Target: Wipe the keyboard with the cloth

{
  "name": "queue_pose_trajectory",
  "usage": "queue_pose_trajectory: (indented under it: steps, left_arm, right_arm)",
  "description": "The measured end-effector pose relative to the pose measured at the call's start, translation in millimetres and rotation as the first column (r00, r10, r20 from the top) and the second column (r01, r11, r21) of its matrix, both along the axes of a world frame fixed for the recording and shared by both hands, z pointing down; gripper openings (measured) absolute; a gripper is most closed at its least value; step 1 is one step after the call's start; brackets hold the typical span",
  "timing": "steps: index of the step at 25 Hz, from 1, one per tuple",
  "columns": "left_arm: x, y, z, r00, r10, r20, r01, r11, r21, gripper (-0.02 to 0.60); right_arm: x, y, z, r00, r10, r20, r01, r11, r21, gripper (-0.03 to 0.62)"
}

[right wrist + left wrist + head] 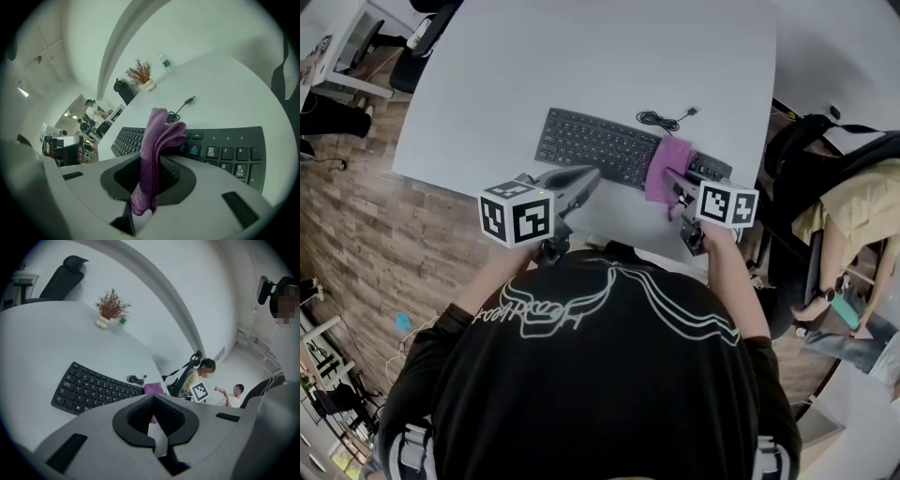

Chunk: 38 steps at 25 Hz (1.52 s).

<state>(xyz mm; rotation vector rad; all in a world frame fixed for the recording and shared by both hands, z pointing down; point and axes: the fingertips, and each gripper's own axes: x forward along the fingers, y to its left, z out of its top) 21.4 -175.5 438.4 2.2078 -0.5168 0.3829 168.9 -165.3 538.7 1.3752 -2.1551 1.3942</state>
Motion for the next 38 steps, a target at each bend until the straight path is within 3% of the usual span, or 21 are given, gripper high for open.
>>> queue_pose_trajectory:
  steps: [26, 38]
  left_arm:
    - [59, 14, 4, 0.989, 0.145, -0.015, -0.145, 0.989, -0.009, 0.005]
    - [47, 11, 5, 0.993, 0.116, -0.028, -0.116, 0.993, -0.016, 0.005]
  right_arm:
    - [110, 61, 7, 0.981, 0.172, -0.093, -0.177, 0.983, -0.043, 0.055]
    - [101, 55, -14, 0.983, 0.161, -0.086, -0.162, 0.987, -0.002, 0.055]
